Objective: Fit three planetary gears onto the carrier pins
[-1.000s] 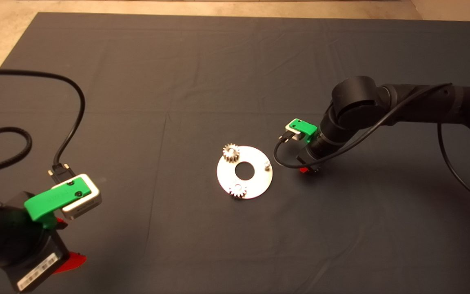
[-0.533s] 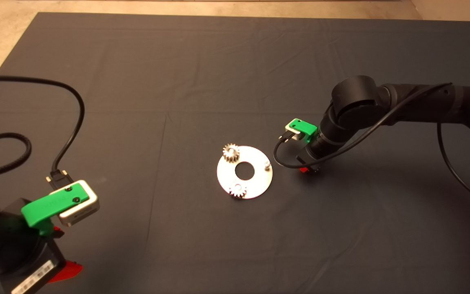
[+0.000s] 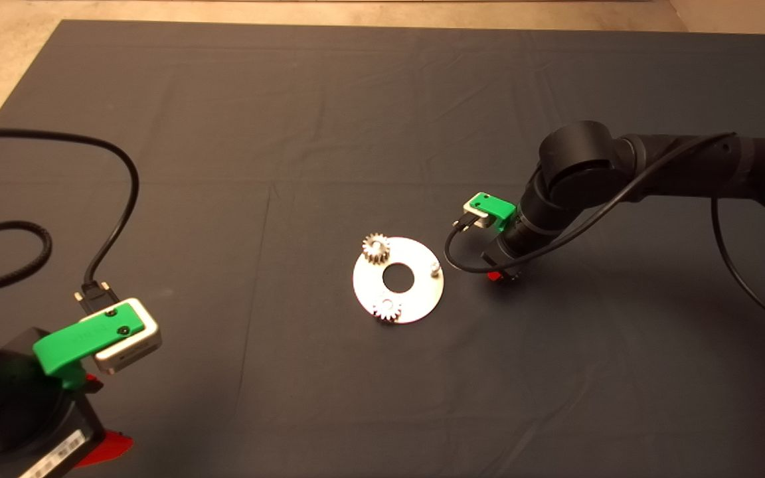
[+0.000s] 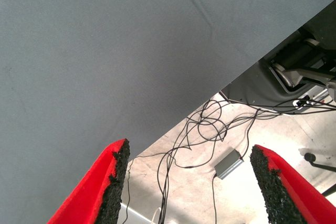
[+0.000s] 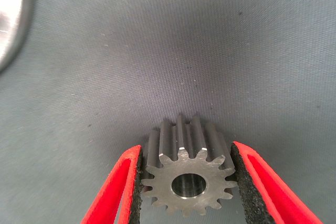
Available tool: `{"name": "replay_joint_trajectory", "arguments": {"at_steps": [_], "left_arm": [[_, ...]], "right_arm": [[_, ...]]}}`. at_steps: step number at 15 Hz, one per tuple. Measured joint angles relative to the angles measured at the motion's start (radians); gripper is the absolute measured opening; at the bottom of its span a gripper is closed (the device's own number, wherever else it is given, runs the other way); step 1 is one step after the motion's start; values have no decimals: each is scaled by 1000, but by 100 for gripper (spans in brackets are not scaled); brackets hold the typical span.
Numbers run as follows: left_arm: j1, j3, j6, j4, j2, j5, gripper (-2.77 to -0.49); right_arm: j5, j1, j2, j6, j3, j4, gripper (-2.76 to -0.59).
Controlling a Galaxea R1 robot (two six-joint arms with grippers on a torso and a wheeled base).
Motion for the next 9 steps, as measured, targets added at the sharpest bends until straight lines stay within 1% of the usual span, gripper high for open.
{"name": "replay_joint_trajectory", "arguments": {"at_steps": [2,4,7,9], "left_arm": [[0,0,0,-2,0,0,-166],[0,0,0,-4,0,0,-166],[0,0,-1,-4,0,0,-166],[0,0,-1,-4,0,0,-166]], "right_arm": [[0,29,2,0,0,36,-229],[-2,73,6,0,0,86,-230],[-1,132,30,0,0,145,-230],[0,155,48,0,1,174,-230]]}}
